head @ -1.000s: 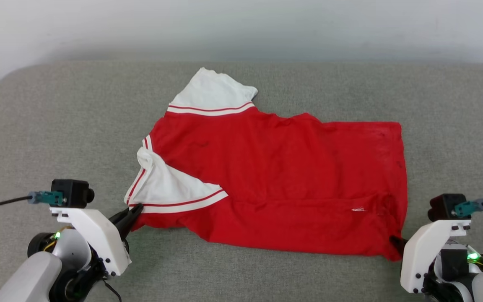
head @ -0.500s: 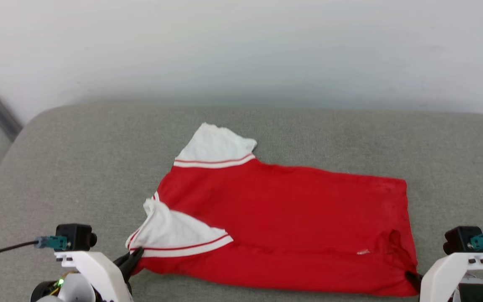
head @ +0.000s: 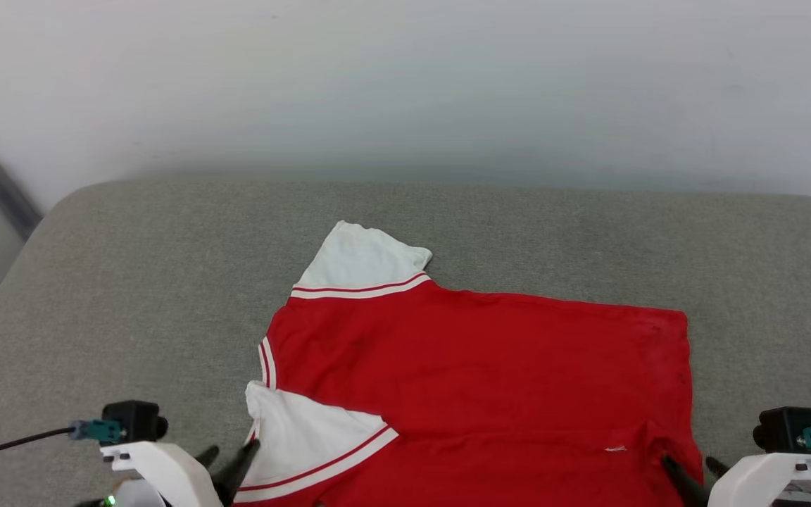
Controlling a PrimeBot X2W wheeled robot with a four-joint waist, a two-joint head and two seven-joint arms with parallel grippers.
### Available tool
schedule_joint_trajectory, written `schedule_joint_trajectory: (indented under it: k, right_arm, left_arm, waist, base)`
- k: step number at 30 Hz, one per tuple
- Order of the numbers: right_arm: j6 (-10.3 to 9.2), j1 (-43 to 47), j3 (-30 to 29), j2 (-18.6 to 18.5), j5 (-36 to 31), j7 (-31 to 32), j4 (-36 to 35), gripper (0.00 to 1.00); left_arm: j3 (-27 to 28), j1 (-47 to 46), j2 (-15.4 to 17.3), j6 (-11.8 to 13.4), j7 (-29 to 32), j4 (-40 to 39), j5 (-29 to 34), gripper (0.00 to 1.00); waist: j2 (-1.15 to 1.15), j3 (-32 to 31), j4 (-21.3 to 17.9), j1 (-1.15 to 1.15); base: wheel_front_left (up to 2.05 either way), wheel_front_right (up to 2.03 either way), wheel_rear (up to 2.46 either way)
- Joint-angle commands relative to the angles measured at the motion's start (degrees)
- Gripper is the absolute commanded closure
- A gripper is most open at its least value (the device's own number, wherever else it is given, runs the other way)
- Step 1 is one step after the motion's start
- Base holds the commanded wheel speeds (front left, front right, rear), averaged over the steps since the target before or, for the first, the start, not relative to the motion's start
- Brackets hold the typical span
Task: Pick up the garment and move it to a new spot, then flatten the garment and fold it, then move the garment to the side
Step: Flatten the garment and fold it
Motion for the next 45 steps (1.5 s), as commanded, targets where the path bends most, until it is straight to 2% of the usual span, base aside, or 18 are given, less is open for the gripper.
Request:
schedule_joint_trajectory:
  k: [1,2,3,5,9,16,19,23,28,33,41,45]
  right_arm:
    - [-0.03,-0.25,0.02,-0.21,-0.46,-1.51,-0.18,0.00]
    - [-0.03,-0.81,-0.13,-0.18,-1.15,-6.43,-0.56,0.00]
    - [-0.03,-0.81,-0.13,-0.18,-1.15,-6.43,-0.56,0.00]
    - [-0.03,-1.45,-0.57,-0.11,-2.24,-11.62,-0.86,0.00]
    - [-0.03,-2.78,-1.30,0.55,-5.78,-20.61,-1.20,0.00]
    - [-0.03,-6.73,0.72,2.26,-9.47,-30.07,-3.45,0.00]
    - [-0.04,-9.01,1.68,3.14,-10.93,-32.61,-5.46,0.00]
    - [-0.04,-11.59,2.61,4.28,-12.55,-34.47,-8.55,0.00]
    - [-0.04,-13.77,3.94,5.11,-13.71,-35.25,-12.05,0.00]
    - [-0.04,-15.03,4.82,5.62,-12.99,-35.57,-14.09,0.00]
    - [-0.04,-16.55,6.87,5.67,-9.86,-37.37,-13.92,0.00]
    - [-0.04,-16.65,7.76,5.68,-7.93,-38.10,-12.78,0.00]
  left_arm:
    - [0.45,-1.29,-0.27,-0.10,-1.15,0.05,0.44,0.00]
    - [1.31,-2.34,0.02,0.53,-3.93,0.74,2.13,0.00]
    - [1.31,-2.34,0.02,0.53,-3.93,0.74,2.13,0.00]
    - [1.45,-3.38,0.33,0.48,-5.44,0.76,3.40,0.00]
    - [2.87,-6.84,0.59,1.96,-9.18,0.13,6.10,0.00]
    - [4.43,-14.52,0.61,5.03,-11.60,1.86,9.47,0.00]
    - [4.77,-19.00,1.41,4.84,-11.25,3.50,10.58,0.00]
    - [3.98,-25.12,2.08,2.84,-9.30,6.10,11.74,0.00]
    - [2.75,-33.73,4.08,-1.85,-3.20,8.83,11.46,0.00]
    - [1.20,-42.23,7.08,-5.91,7.01,11.52,9.85,0.00]
    - [-0.16,-51.49,11.06,-7.39,24.11,16.01,6.06,0.00]
    - [-0.06,-53.72,12.61,-7.07,28.35,17.65,4.98,0.00]
  waist:
    - [0.00,0.04,-0.43,0.00]
    - [0.00,0.04,-1.16,0.00]
    - [0.00,0.04,-1.16,0.00]
    - [0.00,0.01,-2.01,0.00]
    - [0.00,0.35,-3.96,0.00]
    - [0.00,5.09,-7.80,0.00]
    - [0.00,9.21,-9.66,0.00]
    - [0.00,13.56,-11.49,0.00]
    - [0.00,18.44,-13.93,0.00]
    - [0.00,22.48,-16.21,0.00]
    - [0.00,28.14,-19.60,0.00]
    - [0.00,30.62,-21.09,0.00]
  base:
    - [0.00,0.00,0.00]
    - [0.00,0.00,0.00]
    - [0.00,0.00,0.00]
    - [0.00,0.00,0.00]
    - [0.00,0.00,0.00]
    - [0.00,0.00,0.00]
    - [0.00,0.00,0.00]
    - [0.00,0.00,0.00]
    - [0.00,0.00,0.00]
    - [0.00,0.00,0.00]
    - [0.00,0.00,0.00]
    - [0.00,0.00,0.00]
